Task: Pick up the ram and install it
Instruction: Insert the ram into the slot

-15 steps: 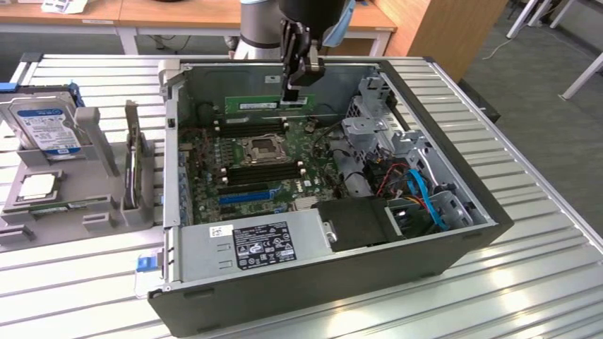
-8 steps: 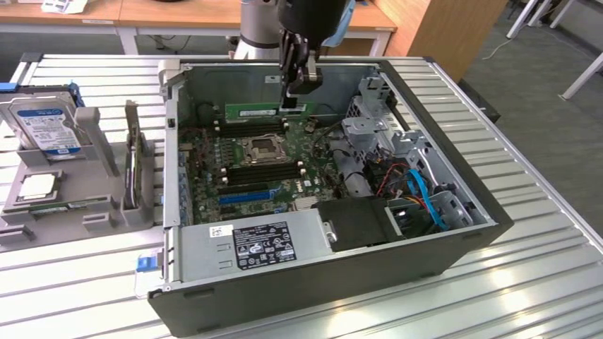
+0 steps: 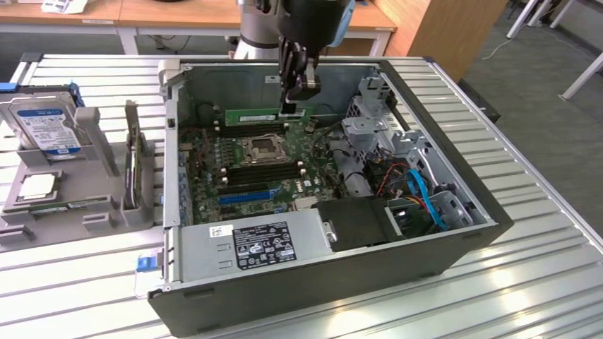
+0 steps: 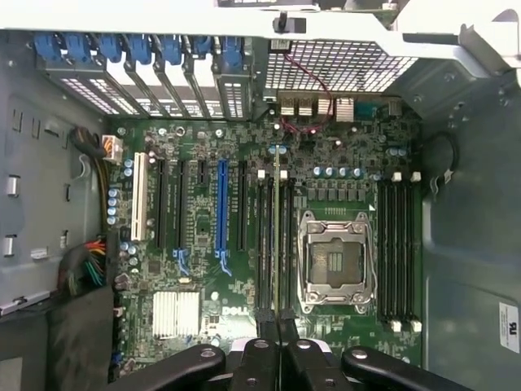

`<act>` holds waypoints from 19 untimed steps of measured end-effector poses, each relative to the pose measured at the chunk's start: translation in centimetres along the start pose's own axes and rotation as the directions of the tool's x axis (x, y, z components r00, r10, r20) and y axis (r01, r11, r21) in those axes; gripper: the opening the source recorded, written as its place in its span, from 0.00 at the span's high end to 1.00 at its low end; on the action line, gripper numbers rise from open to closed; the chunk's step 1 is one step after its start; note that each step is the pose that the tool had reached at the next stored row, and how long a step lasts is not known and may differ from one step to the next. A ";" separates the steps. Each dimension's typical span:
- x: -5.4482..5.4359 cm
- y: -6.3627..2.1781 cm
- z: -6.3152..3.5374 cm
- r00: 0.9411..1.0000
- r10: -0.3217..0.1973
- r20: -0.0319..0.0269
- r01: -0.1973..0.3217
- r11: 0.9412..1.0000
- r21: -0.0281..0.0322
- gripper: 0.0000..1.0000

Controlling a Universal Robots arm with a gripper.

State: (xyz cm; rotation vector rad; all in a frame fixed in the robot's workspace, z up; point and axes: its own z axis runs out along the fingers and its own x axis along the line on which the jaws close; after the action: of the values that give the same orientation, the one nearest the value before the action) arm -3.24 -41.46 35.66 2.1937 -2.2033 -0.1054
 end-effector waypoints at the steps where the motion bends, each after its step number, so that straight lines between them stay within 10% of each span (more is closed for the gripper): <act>1: 0.0 -0.01 0.12 1.000 0.000 0.000 0.000 1.000 0.000 0.89; 19: 0.1 -0.16 2.26 1.000 0.000 0.000 0.000 1.000 0.000 0.89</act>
State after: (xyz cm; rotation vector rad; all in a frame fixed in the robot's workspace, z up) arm -3.24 -41.45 33.39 2.1937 -2.2033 -0.1054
